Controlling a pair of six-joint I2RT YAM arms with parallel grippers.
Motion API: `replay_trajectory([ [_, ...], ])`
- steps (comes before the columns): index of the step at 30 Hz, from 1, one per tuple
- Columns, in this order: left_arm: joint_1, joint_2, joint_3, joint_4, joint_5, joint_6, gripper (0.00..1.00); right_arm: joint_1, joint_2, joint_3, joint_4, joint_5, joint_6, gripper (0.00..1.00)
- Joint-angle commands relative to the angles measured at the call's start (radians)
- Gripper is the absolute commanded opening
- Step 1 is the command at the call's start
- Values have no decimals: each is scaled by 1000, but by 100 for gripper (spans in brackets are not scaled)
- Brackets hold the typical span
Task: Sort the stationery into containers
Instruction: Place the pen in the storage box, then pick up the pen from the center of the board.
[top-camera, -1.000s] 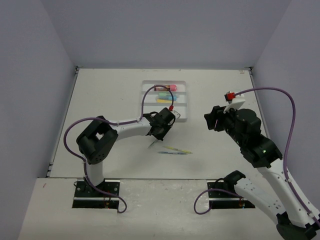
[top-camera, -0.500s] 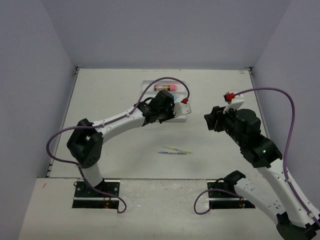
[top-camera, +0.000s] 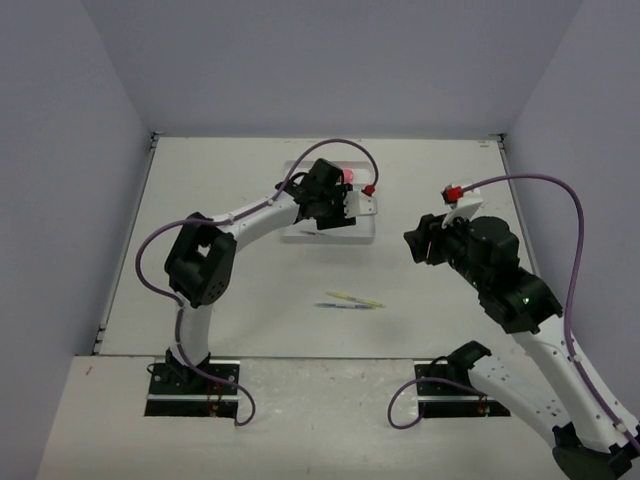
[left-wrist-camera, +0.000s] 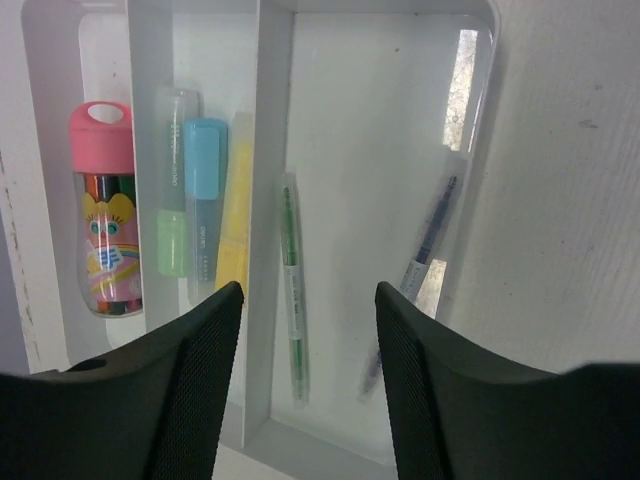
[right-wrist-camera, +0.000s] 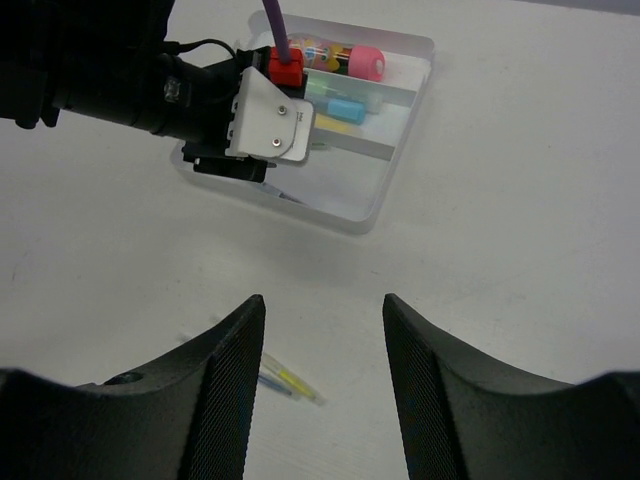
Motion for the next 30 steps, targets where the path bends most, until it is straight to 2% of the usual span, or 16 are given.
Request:
replay_trajectory([
  [1, -4, -69, 7, 1, 16, -26, 86, 2, 66, -10, -33, -127, -67, 53],
  [2, -4, -88, 9, 0, -4, -53, 100, 4, 88, -8, -48, -187, -89, 54],
  [3, -2, -122, 13, -1, -28, -88, 100, 21, 117, -3, -62, -282, -109, 54],
  [4, 2, -150, 11, 6, -70, -142, 100, 65, 155, 9, -79, -300, -119, 54],
  [6, 13, -226, -8, 48, -237, -301, 100, 150, 260, 18, -116, -262, -144, 53],
  [7, 20, -289, -24, 90, -363, -377, 100, 198, 292, 20, -124, -220, -156, 53],
  [9, 41, -409, -105, 144, -566, -653, 100, 257, 382, 27, -137, -159, -161, 50],
  [11, 84, -507, -187, 100, -709, -887, 100, 301, 448, 35, -119, -118, -158, 49],
  [12, 103, -554, -195, 75, -690, -930, 100, 321, 477, 40, -117, -110, -161, 48],
  [15, 118, -716, -357, 55, -603, -996, 100, 402, 617, 72, -103, -24, -175, 47],
  [19, 118, -863, -481, 48, -479, -996, 100, 452, 785, 118, -96, 64, -188, 44],
  [27, 108, -967, -589, 9, -337, -974, 100, 449, 949, 162, -83, 96, -195, 40],
  [30, 95, -1002, -602, 1, -333, -967, 100, 449, 993, 174, -82, 79, -197, 39],
])
